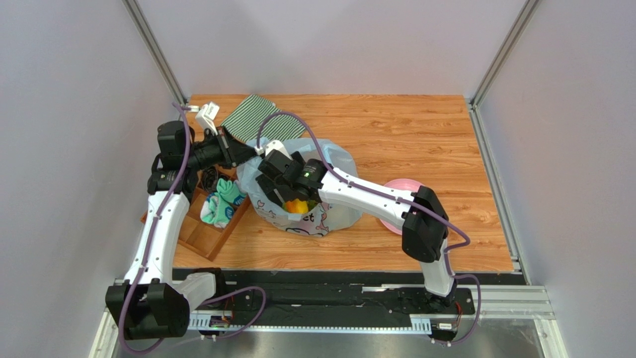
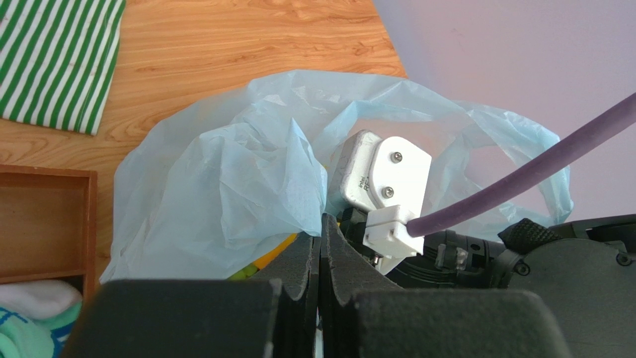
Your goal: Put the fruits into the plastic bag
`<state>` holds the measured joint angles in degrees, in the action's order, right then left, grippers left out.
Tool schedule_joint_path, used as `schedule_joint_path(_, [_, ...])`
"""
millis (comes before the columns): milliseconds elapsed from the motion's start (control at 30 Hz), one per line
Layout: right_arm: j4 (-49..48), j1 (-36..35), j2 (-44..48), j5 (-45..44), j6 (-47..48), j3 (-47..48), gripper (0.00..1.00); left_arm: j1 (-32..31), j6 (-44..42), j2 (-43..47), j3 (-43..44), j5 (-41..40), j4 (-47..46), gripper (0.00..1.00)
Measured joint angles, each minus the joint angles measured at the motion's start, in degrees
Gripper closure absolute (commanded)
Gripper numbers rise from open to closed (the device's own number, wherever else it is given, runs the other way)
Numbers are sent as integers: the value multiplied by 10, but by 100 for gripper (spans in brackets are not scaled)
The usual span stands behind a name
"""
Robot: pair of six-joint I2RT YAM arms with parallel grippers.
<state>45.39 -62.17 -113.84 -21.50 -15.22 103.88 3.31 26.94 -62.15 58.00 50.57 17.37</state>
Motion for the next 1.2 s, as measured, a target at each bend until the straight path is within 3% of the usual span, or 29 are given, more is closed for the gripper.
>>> schedule_joint_path(333, [-3,0,17,57,6,0,7,0,0,0,0,2,0,100])
schedule_joint_path(500, [-17,-3,110,92,17,-20,14,0,0,0,0,2,0,100])
schedule_joint_path(867, [-83,-5,386,105,17,-122,18,0,0,0,0,0,0,100])
schedule_joint_path(1133, [-78,20,428,39,11,-164,23,0,0,0,0,0,0,100])
schedule_joint_path(1200, [-71,32,416,38,7,-183,30,0,0,0,0,0,0,100])
